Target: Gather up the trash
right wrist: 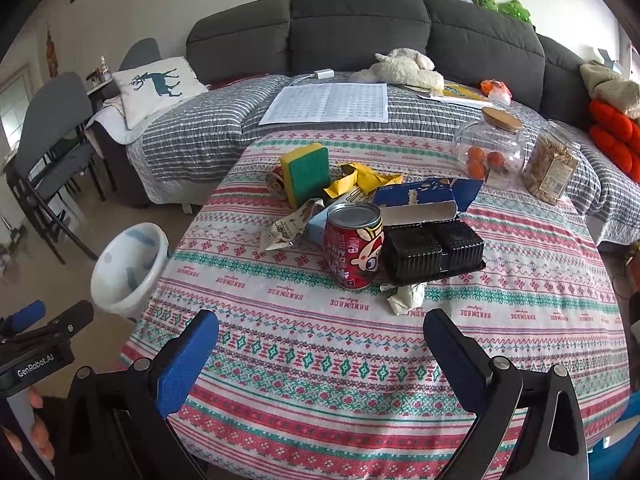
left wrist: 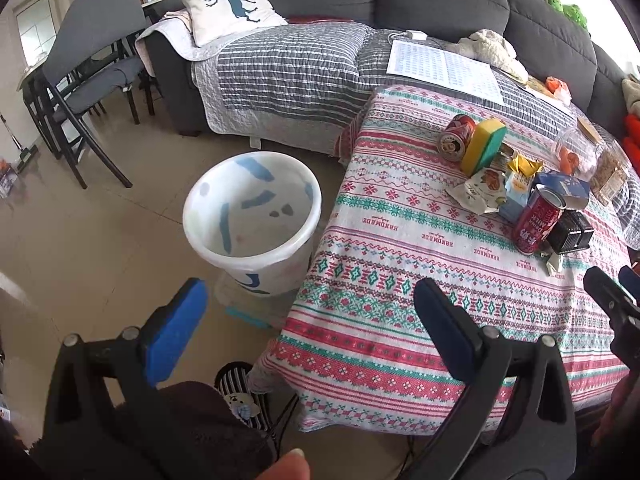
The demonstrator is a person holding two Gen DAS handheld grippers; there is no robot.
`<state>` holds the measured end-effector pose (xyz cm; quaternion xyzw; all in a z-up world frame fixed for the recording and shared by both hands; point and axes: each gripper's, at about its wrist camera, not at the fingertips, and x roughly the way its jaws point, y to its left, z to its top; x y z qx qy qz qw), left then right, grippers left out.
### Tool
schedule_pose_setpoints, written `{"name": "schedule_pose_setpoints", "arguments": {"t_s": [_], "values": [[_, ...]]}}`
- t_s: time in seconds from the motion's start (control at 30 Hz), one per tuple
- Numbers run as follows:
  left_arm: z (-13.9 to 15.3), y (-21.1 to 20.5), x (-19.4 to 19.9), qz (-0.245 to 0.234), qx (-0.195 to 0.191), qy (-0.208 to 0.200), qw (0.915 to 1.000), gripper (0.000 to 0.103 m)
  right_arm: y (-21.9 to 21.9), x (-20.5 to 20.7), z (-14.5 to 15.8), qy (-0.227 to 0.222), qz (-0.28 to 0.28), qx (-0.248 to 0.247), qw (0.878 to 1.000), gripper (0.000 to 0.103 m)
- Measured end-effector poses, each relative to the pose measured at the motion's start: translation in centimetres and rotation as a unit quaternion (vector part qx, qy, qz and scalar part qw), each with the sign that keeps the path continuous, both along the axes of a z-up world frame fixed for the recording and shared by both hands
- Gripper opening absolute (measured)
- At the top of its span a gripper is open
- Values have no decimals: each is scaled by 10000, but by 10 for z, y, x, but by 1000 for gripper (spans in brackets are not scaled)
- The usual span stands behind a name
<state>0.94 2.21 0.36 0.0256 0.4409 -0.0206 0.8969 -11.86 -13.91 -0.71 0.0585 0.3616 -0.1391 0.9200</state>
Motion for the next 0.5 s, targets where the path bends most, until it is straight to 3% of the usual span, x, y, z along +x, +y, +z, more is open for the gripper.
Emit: {"name": "schedule_pose_setpoints", "arguments": {"t_s": [0.5], "values": [[1,3,0,19,1,-58,10000,102,8,2,-1,48,89,-77,9999,103]]}}
